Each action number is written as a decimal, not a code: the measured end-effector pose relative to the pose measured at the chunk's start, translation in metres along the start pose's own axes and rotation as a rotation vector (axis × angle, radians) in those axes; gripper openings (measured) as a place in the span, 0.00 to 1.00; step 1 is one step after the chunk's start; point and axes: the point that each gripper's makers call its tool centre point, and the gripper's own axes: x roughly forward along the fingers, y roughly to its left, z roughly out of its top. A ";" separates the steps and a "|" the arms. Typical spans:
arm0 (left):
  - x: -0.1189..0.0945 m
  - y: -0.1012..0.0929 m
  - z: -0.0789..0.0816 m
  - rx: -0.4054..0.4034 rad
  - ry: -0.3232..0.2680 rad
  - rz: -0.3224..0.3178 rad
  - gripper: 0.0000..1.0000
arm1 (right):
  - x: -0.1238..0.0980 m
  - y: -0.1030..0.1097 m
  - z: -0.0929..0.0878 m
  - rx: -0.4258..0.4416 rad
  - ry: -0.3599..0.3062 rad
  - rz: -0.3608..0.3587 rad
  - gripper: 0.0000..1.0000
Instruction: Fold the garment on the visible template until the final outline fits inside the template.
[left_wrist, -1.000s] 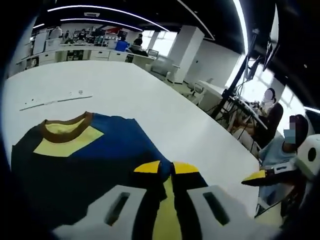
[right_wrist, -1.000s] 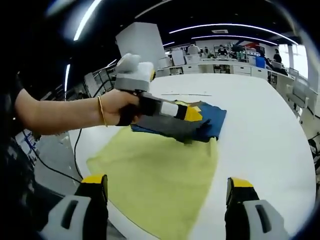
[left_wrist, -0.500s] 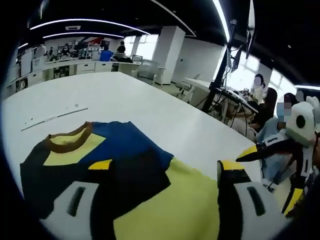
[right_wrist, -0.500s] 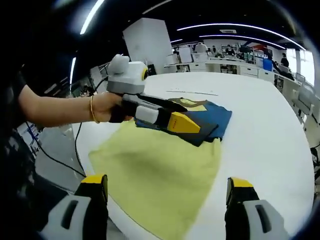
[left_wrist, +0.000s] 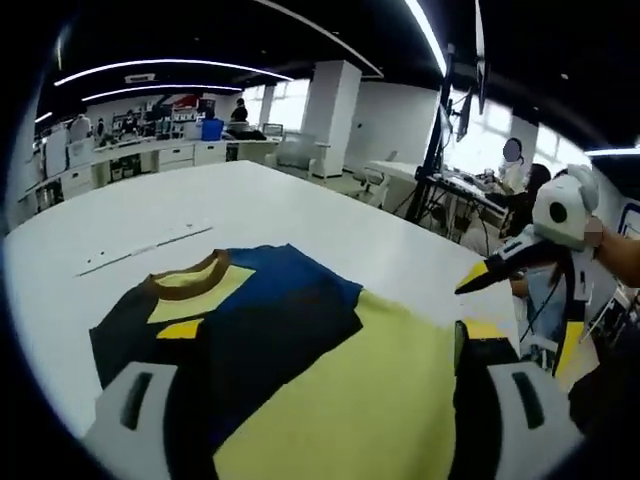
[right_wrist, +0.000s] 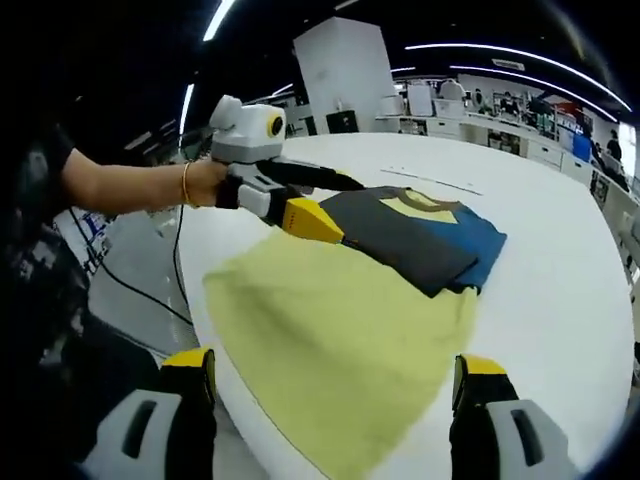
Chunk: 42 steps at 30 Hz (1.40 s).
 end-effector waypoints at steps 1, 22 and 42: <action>-0.004 0.000 -0.002 0.007 0.005 0.002 0.99 | 0.000 0.001 0.000 -0.010 0.005 0.006 1.00; -0.102 0.010 -0.058 -0.007 0.086 0.040 0.99 | -0.005 0.002 -0.034 -0.140 0.134 0.046 0.92; -0.144 -0.016 -0.133 0.009 0.235 0.035 0.84 | 0.004 0.010 -0.060 -0.159 0.174 0.044 0.79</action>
